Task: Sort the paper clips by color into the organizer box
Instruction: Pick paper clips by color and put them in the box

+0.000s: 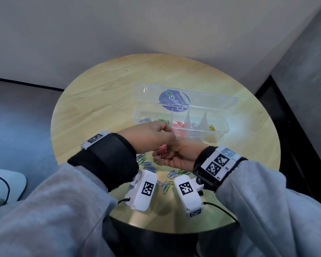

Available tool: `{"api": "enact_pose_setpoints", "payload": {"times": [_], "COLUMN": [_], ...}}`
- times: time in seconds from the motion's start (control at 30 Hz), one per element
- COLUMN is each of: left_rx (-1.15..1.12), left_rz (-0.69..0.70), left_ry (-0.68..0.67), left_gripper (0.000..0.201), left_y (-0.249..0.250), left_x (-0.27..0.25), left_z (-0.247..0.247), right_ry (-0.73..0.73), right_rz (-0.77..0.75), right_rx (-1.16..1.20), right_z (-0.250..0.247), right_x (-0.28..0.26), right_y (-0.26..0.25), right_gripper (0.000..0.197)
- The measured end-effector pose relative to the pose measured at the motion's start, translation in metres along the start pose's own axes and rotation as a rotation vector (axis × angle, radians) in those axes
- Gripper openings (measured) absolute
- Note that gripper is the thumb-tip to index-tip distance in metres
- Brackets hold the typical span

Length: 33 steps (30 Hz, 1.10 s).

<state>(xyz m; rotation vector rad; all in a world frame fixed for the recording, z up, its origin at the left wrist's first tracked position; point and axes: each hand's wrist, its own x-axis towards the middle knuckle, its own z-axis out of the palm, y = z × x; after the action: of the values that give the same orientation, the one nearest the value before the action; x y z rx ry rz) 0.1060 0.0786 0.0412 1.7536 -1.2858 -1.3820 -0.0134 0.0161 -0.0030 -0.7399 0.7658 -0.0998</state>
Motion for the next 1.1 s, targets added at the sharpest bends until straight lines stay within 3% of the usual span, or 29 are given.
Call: {"api": "enact_pose_setpoints", "payload": {"times": [0.1,0.27,0.37,0.47,0.63,0.67,0.77,0.83,0.9,0.97,1.1], "left_rx": [-0.135,-0.145,0.263,0.664,0.762,0.772,0.813,0.831,0.840,0.858,0.910], "left_rz": [-0.027,-0.011,-0.079,-0.193,-0.206,-0.199,-0.197,-0.197,-0.195,-0.195,-0.218], "left_ry": [0.007,0.207,0.258,0.221,0.149,0.144,0.128,0.114,0.102,0.097,0.113], "left_gripper": [0.016,0.011,0.012,0.011,0.015,0.017,0.018,0.018,0.018,0.018,0.017], "left_y": [-0.001,-0.010,-0.026,-0.036,-0.041,-0.042,-0.044,-0.044,-0.043,-0.044,-0.047], "left_x": [0.003,0.001,-0.001,-0.002,0.004,0.005,0.008,0.008,0.009,0.010,0.012], "left_z": [-0.003,-0.024,-0.035,-0.033,-0.023,-0.022,-0.018,-0.016,-0.014,-0.013,-0.010], "right_ry": [-0.023,0.113,0.232,0.385,0.597,0.596,0.556,0.563,0.500,0.545,0.548], "right_rz": [-0.004,-0.102,-0.225,-0.332,-0.345,-0.322,-0.180,-0.158,-0.205,-0.284,-0.437], "right_rx": [0.023,0.052,-0.001,-0.134,-0.366,-0.429,-0.678,-0.820,-0.792,-0.746,-1.060], "right_z": [-0.001,-0.012,-0.016,-0.015,-0.023,-0.027,-0.029,-0.035,-0.031,-0.031,-0.014], "right_x": [-0.006,-0.016,-0.022,-0.023,-0.005,0.001,0.009,0.015,0.009,0.001,-0.024], "right_y": [-0.004,-0.027,-0.051,-0.070,-0.086,-0.088,-0.086,-0.083,-0.079,-0.074,-0.061], "right_gripper": [0.044,0.036,0.030,0.023,0.019,0.020,0.048,0.043,0.042,0.036,0.021]}}
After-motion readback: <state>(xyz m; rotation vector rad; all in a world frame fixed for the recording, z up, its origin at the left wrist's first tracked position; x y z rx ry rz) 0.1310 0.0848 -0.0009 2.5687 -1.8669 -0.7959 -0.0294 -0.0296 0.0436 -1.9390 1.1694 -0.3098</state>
